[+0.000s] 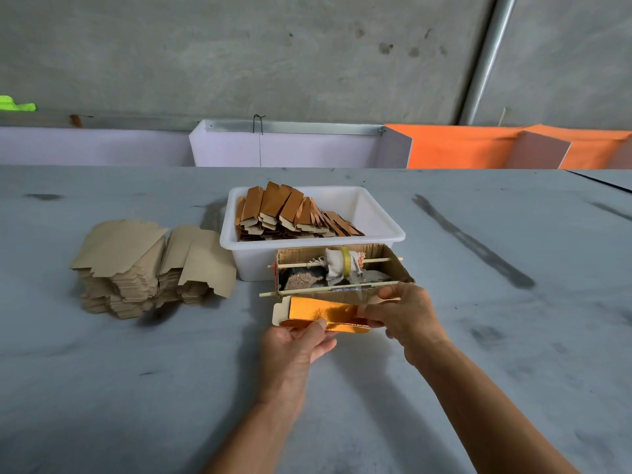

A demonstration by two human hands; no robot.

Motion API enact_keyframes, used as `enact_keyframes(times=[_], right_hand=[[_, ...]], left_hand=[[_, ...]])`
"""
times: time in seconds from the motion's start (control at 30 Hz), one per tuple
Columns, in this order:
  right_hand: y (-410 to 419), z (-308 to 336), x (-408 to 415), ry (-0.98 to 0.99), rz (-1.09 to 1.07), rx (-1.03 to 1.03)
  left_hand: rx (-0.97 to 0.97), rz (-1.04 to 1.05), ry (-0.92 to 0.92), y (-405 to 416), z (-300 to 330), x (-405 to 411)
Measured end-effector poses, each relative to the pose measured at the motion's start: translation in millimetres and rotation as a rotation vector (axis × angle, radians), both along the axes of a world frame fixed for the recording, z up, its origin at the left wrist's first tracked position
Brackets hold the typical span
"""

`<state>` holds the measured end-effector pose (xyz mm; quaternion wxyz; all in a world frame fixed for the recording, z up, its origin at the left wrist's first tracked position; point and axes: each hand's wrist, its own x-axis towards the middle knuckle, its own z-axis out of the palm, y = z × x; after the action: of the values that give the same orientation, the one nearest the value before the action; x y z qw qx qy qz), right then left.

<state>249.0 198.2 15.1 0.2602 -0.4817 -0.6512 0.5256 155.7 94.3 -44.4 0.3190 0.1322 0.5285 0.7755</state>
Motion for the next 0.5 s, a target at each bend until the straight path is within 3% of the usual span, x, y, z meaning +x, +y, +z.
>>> enact_keyframes(times=[0.5], right_hand=[[3.6, -4.2, -1.6, 0.033, -0.005, -0.040]], left_hand=[[0.000, -0.025, -0.048, 0.3, 1.4, -0.5]])
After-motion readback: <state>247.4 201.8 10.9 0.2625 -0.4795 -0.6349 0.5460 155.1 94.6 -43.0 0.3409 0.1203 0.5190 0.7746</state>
